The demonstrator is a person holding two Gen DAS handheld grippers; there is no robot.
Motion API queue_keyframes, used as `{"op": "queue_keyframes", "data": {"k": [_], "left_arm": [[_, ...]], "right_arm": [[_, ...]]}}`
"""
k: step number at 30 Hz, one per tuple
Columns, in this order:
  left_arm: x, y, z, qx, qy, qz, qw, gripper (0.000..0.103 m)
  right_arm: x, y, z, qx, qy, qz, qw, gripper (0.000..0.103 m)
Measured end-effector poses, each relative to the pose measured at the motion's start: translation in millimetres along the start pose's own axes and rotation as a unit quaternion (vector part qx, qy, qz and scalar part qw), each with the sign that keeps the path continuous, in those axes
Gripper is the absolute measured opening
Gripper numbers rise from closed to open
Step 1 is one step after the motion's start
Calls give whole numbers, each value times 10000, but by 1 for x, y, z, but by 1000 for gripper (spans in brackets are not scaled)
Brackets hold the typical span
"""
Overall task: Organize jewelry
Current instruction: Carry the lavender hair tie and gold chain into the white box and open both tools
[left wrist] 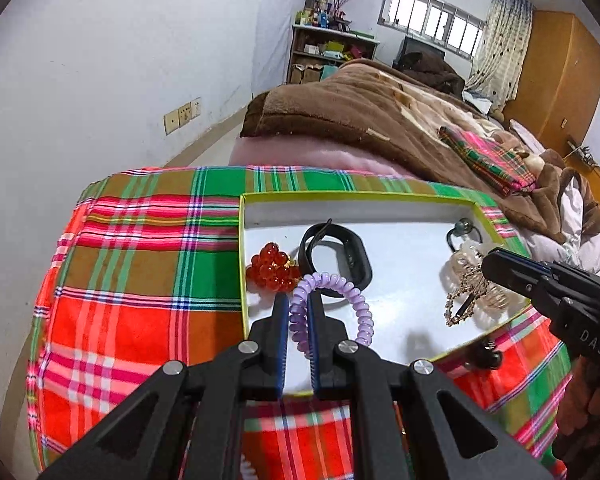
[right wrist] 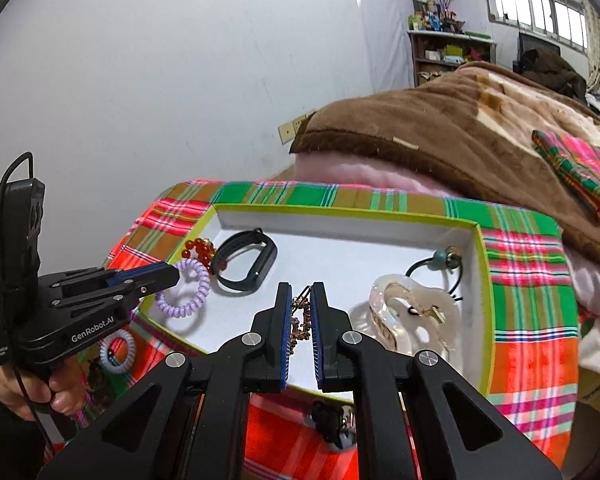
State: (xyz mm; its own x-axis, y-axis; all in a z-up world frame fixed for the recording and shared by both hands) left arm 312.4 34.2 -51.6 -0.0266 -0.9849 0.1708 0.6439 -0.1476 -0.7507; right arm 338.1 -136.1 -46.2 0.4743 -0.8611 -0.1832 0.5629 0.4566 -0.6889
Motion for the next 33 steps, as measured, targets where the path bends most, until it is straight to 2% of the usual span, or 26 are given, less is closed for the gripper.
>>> {"op": "queue_keyframes", "data": {"k": [8, 19, 26, 30, 33], "left_arm": [[-3, 16, -4, -172, 92, 56, 9998, 9], [-2, 23, -5, -221, 211, 130, 9994, 10], [-2, 22, -5, -204, 185, 168, 9995, 10], [-3, 21, -6, -219, 147, 123, 9996, 10], [-4, 19, -8, -238, 108, 114, 9996, 10]], "right_arm": [[-5, 20, -7, -248, -173, -61, 9995, 9], [-5, 28, -6, -349, -421, -349, 9979, 12], [-1, 30, -9, -415, -400, -386, 9976, 19], [-5, 26, -9, -346, -485, -381, 9975, 33], [-7, 22, -8, -309, -491, -365, 9976, 33]]}}
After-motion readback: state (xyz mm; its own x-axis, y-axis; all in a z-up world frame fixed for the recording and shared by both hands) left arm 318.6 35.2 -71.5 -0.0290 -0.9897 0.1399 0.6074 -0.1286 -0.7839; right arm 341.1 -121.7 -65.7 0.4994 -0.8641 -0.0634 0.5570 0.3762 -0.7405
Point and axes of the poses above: each gripper's, at about its wrist camera, not at the fingertips, and y roughly the way its jaws point, x to its right, z to its top, the point moved 5 cm from there along y, roughly the way its jaws point, and after that the axes turned 3 degrees about -y, right-handed, at the moved point
